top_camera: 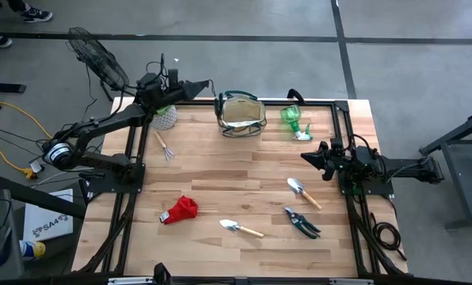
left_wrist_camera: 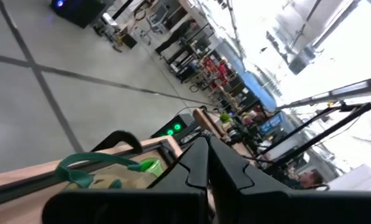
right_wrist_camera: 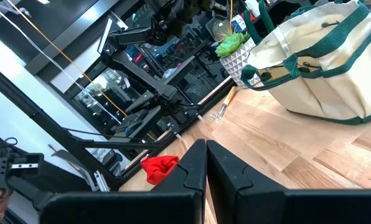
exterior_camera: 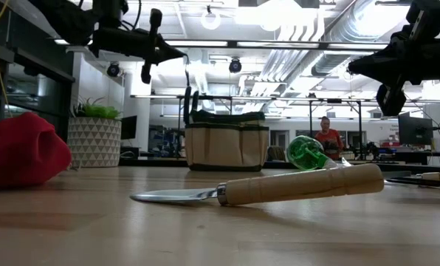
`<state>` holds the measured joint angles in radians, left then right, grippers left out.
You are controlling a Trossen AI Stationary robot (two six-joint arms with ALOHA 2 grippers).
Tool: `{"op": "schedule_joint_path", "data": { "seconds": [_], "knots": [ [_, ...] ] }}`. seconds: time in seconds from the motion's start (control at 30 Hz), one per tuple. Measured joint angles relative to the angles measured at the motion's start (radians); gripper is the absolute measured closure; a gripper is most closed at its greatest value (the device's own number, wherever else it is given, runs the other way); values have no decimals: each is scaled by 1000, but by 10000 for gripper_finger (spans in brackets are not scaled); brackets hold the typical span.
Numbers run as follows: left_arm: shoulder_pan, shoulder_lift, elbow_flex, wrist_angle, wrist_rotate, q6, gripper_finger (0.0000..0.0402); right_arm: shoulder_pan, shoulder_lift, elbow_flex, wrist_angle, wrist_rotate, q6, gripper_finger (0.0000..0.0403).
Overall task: Pick & Place Garden tools in Gardening bag
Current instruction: Put the top shear scissors into the gardening bag
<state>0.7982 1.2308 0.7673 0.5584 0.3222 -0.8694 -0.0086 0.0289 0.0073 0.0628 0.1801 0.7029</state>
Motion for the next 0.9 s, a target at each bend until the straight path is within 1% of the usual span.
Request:
{"op": "schedule_joint_path", "data": {
  "seconds": [0.2,0.37,0.67,0.77,0.9],
  "knots": [
    [-22,0,0,33,-31,-27,401,0,0,0,0,0,0,400],
    [-22,0,0,45,-14,-56,401,0,0,0,0,0,0,400],
    [-49,0,0,25,-15,-87,401,0,0,0,0,0,0,400],
    [-48,2,-7,18,-29,-114,401,0,0,0,0,0,0,400],
    [-59,2,-26,22,-71,-160,401,0,0,0,0,0,0,400]
  ]
}}
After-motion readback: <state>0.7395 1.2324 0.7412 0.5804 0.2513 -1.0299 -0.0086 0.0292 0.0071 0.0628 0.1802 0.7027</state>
